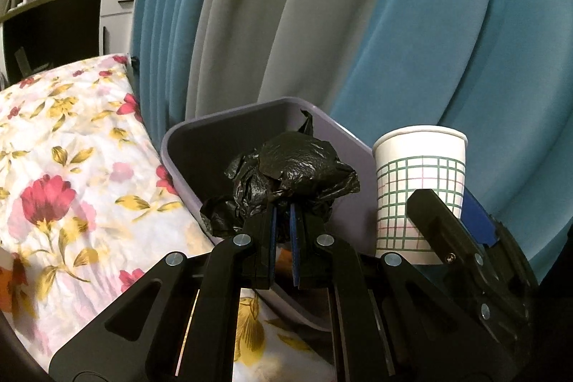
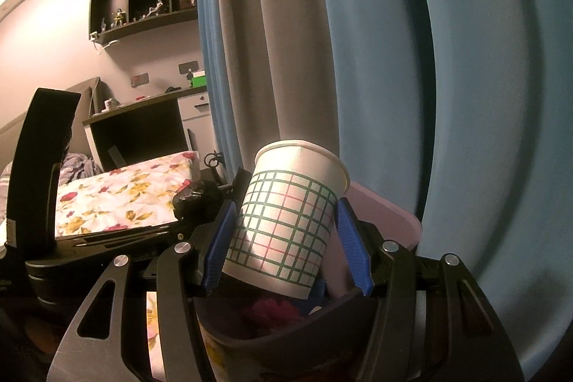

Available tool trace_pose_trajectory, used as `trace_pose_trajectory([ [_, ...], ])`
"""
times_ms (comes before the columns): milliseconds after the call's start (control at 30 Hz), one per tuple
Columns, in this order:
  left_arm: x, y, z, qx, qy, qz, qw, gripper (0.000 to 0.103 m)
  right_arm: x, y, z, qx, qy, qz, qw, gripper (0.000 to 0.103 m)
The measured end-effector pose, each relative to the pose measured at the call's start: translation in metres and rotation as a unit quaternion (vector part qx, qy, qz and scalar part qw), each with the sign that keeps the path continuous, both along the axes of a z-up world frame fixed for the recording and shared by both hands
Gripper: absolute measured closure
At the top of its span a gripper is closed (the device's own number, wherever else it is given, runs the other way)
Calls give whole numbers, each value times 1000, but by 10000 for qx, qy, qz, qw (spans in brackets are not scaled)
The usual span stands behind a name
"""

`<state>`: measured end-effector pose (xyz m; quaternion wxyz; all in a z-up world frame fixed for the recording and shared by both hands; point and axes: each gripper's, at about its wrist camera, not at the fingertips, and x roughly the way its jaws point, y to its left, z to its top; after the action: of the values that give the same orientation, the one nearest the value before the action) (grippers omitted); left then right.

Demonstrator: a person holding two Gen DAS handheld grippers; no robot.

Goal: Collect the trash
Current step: 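Open both tools to drop the cup and black bag into the bin, then move both tools back over the trash on the bed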

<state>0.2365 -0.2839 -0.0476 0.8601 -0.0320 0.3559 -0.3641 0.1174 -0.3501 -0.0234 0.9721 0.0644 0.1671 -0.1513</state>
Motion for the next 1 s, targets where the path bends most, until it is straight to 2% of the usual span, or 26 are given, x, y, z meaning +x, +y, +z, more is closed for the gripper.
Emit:
trace_pose_trajectory([
  [233, 7, -1, -7, -91, 211, -162, 9996, 97, 1, -7, -8, 60, 48, -5, 10000, 47],
  [300, 9, -2, -9, -34, 208, -246, 9995, 91, 2, -8, -9, 87, 54, -27, 9999, 46],
  [333, 9, -2, -11, 3, 211, -259, 9994, 84, 3, -10, -10, 103, 61, -49, 9999, 46],
  [367, 8, -1, -12, 8, 209, -259, 9994, 69, 3, -10, -10, 111, 64, -54, 9999, 46],
  [400, 8, 1, -13, 2, 187, -253, 9995, 62, 3, -11, -11, 125, 62, -67, 9999, 46],
  [467, 9, 10, -14, 14, 120, -84, 9999, 39, 5, -12, -12, 137, 78, -61, 9999, 46],
  [567, 14, 28, -17, -80, 256, 216, 9994, 27, 8, -11, -12, 121, 118, -44, 9998, 46],
  [800, 0, 78, -5, 0, 24, 1057, 9944, 17, 19, -10, -16, 110, 207, 23, 9997, 44],
  [900, -15, 102, 3, 77, -205, 1394, 9900, 15, 21, -8, -17, 49, 212, 27, 9998, 34],
  [1000, -23, 121, 8, 95, -318, 1657, 9856, 13, 21, -6, -16, 9, 226, 32, 9997, 31],
])
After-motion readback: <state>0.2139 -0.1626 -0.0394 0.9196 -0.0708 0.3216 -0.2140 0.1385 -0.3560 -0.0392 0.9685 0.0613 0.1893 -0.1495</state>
